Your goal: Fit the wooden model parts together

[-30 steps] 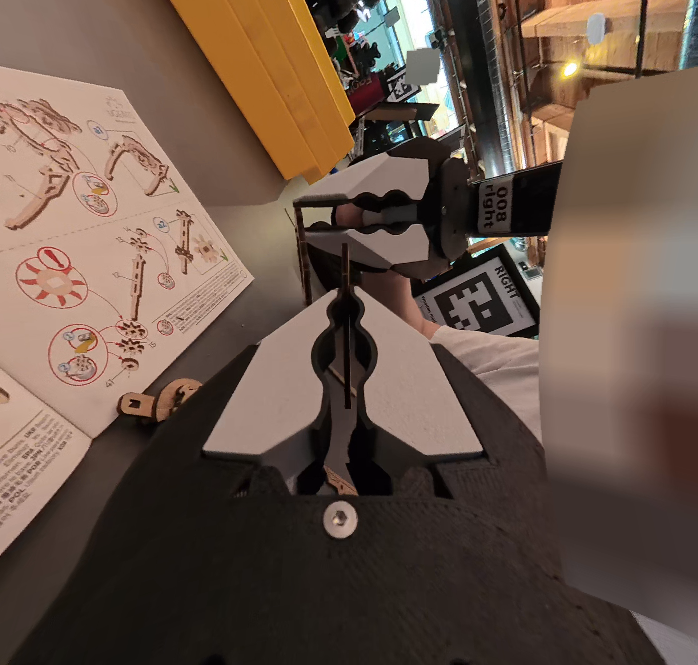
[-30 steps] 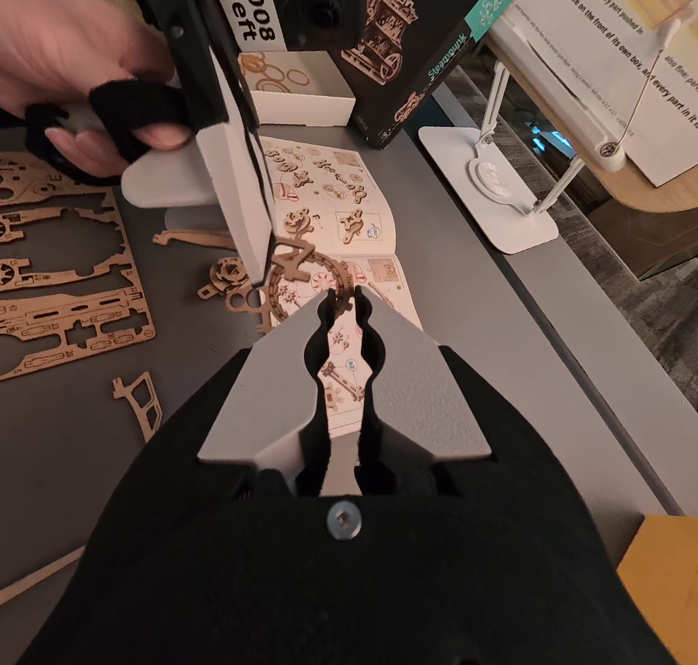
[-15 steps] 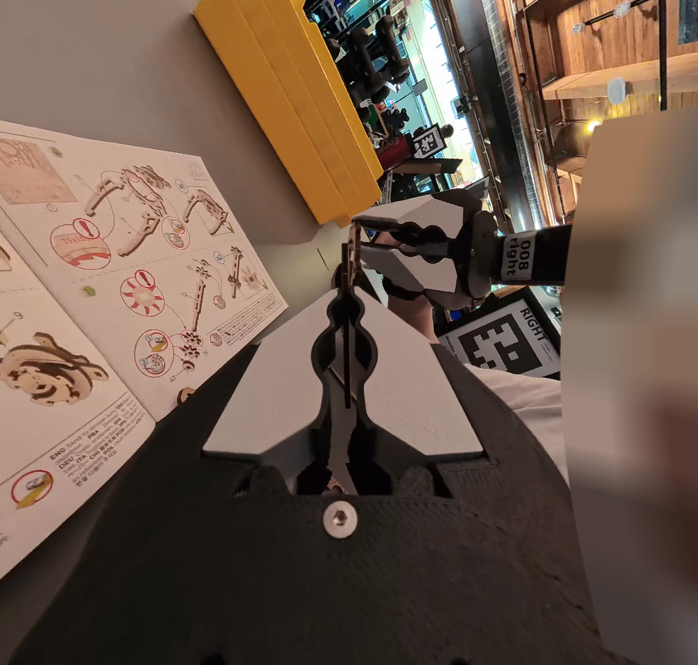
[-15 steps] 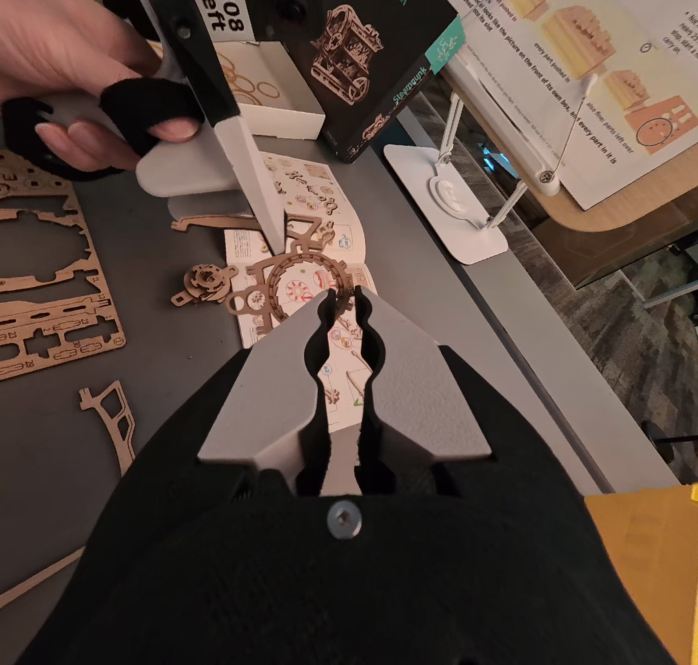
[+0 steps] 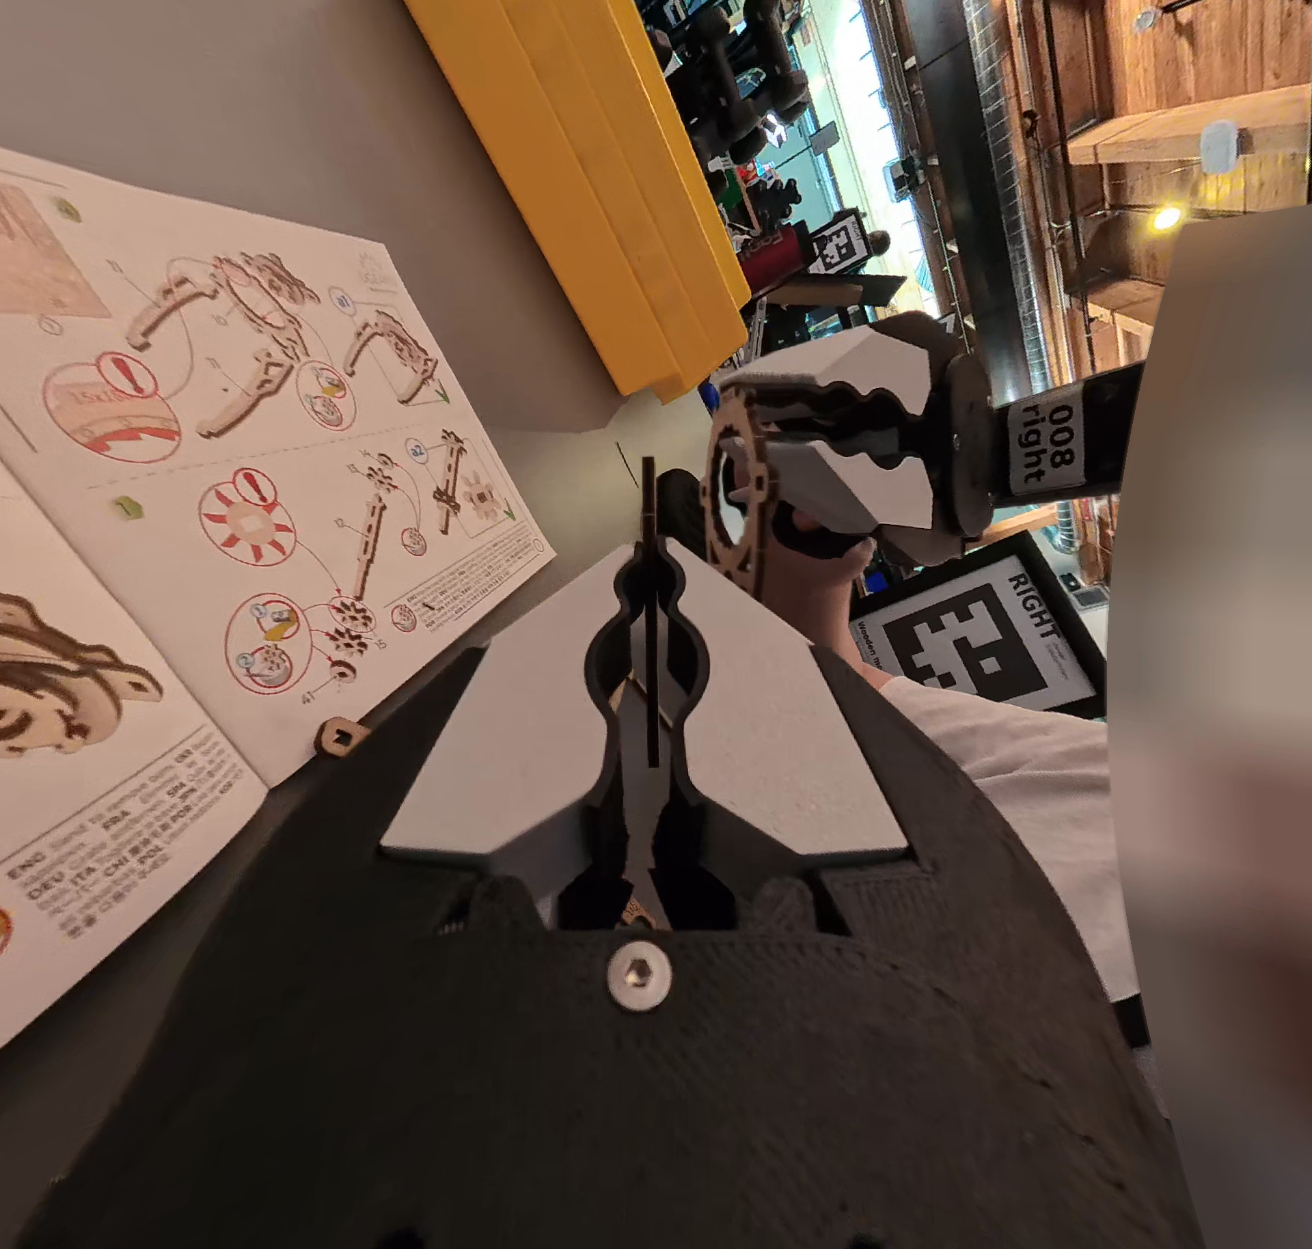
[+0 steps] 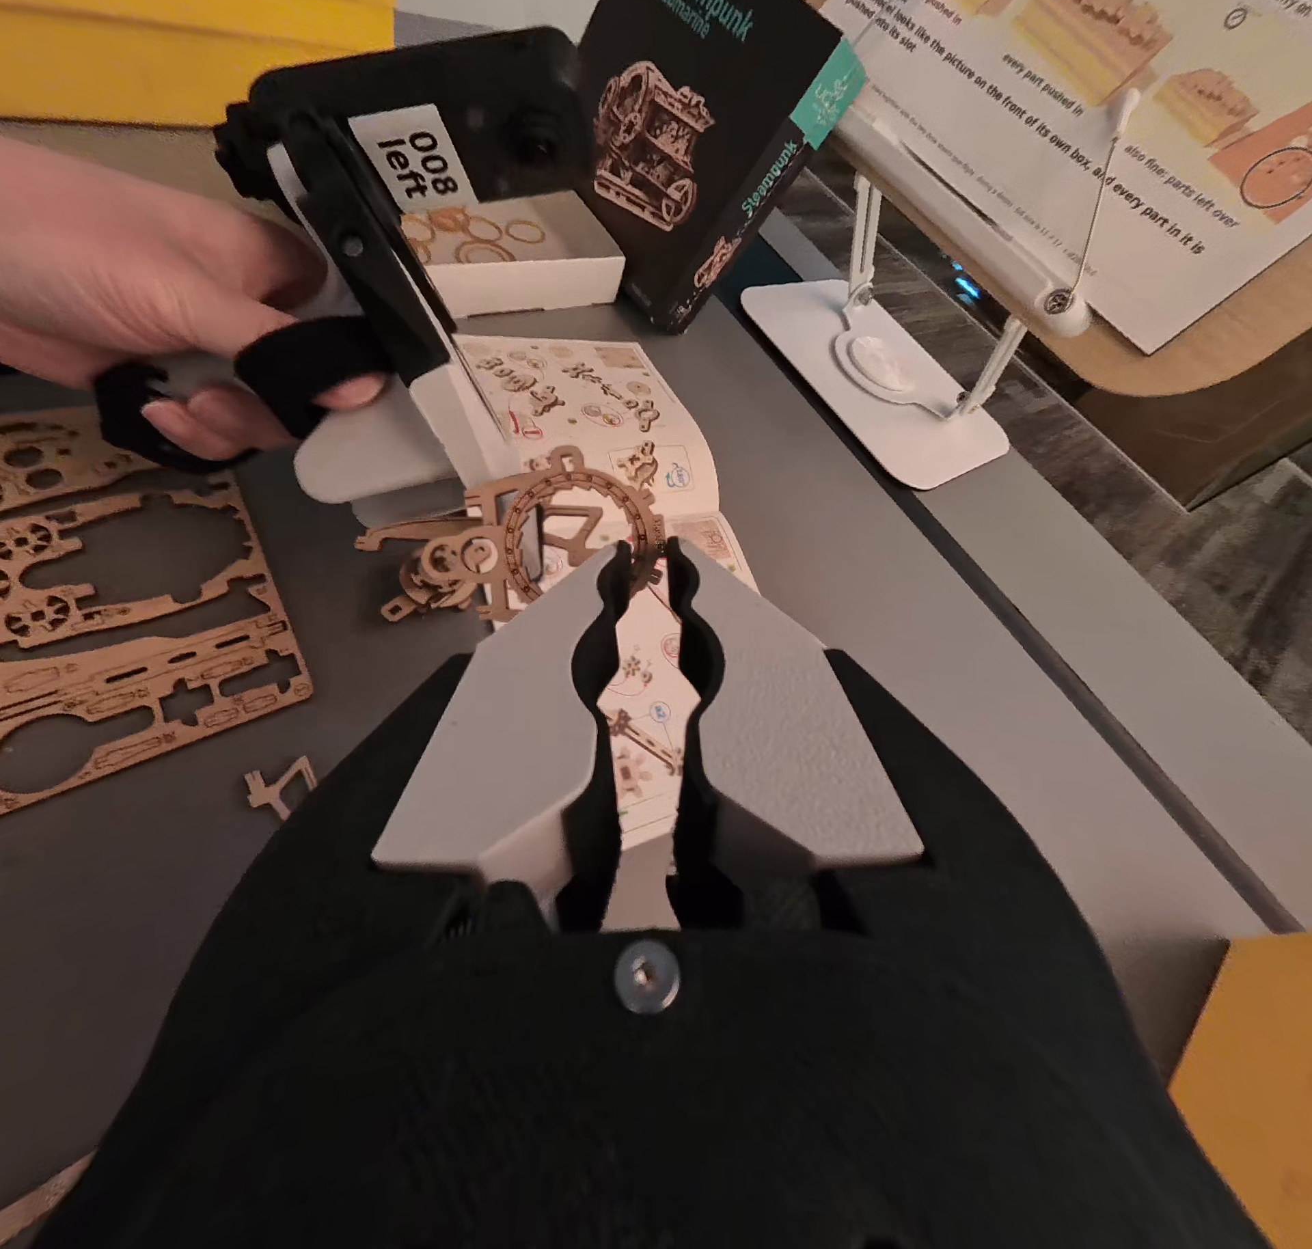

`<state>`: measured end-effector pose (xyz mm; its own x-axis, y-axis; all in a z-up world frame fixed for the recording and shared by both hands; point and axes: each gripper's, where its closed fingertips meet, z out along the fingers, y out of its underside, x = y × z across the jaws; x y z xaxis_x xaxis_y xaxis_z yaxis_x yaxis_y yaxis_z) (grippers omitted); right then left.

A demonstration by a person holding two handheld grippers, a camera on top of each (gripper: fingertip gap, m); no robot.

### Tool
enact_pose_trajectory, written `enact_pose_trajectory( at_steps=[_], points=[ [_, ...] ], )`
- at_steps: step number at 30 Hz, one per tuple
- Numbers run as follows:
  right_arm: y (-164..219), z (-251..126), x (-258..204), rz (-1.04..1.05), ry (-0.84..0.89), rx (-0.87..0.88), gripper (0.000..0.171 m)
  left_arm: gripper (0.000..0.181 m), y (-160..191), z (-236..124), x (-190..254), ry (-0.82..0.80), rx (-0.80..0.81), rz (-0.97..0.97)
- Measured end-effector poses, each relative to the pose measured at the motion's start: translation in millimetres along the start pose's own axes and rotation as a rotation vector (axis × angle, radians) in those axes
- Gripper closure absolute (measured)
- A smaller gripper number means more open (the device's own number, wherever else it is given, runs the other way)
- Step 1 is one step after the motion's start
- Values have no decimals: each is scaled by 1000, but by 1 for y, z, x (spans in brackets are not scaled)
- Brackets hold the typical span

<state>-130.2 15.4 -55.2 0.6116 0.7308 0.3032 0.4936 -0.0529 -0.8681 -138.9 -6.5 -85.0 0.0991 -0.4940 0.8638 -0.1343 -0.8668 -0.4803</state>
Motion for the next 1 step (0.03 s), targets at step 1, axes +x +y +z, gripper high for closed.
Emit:
enact_pose_trajectory(
  at_steps=[1],
  points=[
    [1,1,0,-6,5,-8,162,181,0,1,1,11,-2,-8]
  ],
)
